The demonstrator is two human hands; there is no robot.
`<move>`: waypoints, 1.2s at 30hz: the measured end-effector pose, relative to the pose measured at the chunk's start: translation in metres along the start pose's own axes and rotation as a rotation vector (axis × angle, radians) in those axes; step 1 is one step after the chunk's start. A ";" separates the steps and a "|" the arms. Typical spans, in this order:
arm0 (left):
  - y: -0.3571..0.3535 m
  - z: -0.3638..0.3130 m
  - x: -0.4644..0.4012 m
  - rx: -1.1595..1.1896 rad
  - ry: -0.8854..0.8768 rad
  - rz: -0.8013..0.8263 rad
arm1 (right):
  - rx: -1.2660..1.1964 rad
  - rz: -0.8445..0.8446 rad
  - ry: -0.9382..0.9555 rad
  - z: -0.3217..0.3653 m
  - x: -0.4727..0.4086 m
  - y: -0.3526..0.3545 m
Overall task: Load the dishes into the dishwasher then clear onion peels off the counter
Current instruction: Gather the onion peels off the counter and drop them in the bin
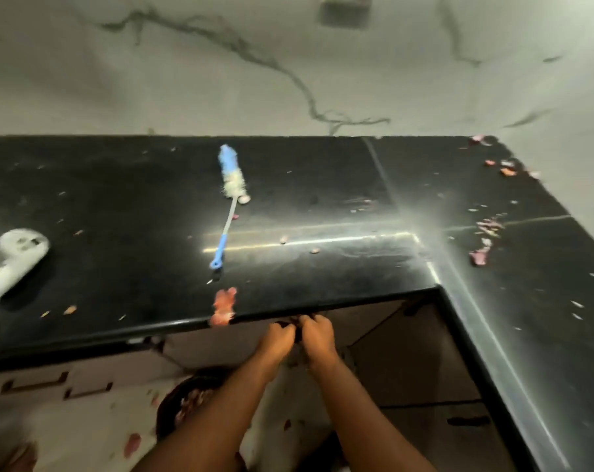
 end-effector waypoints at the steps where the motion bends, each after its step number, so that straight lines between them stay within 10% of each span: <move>1: -0.014 -0.018 0.006 -0.089 -0.060 0.022 | -0.022 -0.053 0.014 0.006 -0.011 0.021; 7: -0.107 -0.138 0.059 -0.611 -0.444 0.211 | -0.297 -0.327 0.033 0.061 -0.021 0.149; 15: -0.177 -0.241 0.079 -0.494 -0.796 0.139 | -0.262 -0.376 0.396 0.133 -0.033 0.266; 25: -0.219 -0.292 0.028 -1.145 -1.014 -0.128 | 0.815 -0.307 0.413 0.122 -0.078 0.312; 36: -0.266 -0.387 -0.042 -1.187 -1.138 -0.039 | 0.870 -0.303 0.433 0.177 -0.154 0.351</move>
Point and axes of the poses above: each hand's wrist, its own x-axis away from the middle knuckle, its own y-axis out of the back of the hand, z = x × y, the point moved 1 cm from there along -x, towards the middle knuckle, and after that the axes turned 10 degrees about -x, right-handed, at the moved point
